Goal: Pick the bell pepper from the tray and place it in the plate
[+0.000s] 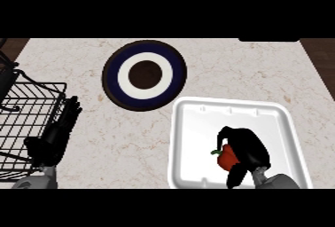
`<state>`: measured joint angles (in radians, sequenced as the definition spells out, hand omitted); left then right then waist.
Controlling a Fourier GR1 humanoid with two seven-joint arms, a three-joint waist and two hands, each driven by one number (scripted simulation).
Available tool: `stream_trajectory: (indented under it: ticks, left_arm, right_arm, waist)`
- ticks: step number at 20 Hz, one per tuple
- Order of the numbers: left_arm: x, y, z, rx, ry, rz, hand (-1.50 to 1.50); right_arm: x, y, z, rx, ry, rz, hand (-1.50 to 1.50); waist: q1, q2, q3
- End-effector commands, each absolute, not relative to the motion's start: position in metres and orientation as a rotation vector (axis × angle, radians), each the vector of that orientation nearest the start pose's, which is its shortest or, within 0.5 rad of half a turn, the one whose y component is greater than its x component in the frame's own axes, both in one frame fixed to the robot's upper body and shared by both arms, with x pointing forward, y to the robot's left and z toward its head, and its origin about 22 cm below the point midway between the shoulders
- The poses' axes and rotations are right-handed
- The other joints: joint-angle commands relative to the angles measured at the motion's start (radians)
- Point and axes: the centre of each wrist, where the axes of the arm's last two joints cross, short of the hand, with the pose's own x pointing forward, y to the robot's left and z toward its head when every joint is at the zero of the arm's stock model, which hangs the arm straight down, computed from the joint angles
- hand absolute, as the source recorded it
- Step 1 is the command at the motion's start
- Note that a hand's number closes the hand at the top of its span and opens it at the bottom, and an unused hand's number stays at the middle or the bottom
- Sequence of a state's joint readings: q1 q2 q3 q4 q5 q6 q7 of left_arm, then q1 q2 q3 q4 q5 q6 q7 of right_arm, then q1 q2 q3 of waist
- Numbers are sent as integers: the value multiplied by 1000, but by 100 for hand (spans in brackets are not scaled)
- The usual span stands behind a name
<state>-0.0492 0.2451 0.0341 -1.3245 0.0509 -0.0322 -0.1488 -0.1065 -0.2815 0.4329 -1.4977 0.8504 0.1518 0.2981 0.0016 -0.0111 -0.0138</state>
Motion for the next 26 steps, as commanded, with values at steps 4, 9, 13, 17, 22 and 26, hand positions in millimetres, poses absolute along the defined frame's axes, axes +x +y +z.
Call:
stream_trajectory:
  ticks: [4,9,13,17,22,26]
  left_arm:
    - [260,298,-14,134,-1529,-181,0]
    - [266,291,-11,106,-1566,-193,0]
    - [261,289,-20,102,-1539,-184,0]
    - [265,290,-9,125,-1534,-179,0]
    - [247,301,-21,153,-1526,-166,0]
    - [266,292,-13,153,-1535,-148,0]
  right_arm:
    - [310,-240,-8,-591,-1258,1138,150]
    - [343,-305,7,-618,-1386,1029,150]
    - [362,-331,17,-674,-1544,998,150]
    - [377,-324,8,-635,-1660,988,150]
    - [394,-324,30,-632,-1796,933,150]
    - [401,-322,50,-655,-1957,792,150]
  waist:
    - [32,22,17]
    - [73,42,21]
    - [57,32,18]
    - [38,24,17]
    - [20,16,15]
    - [10,15,15]
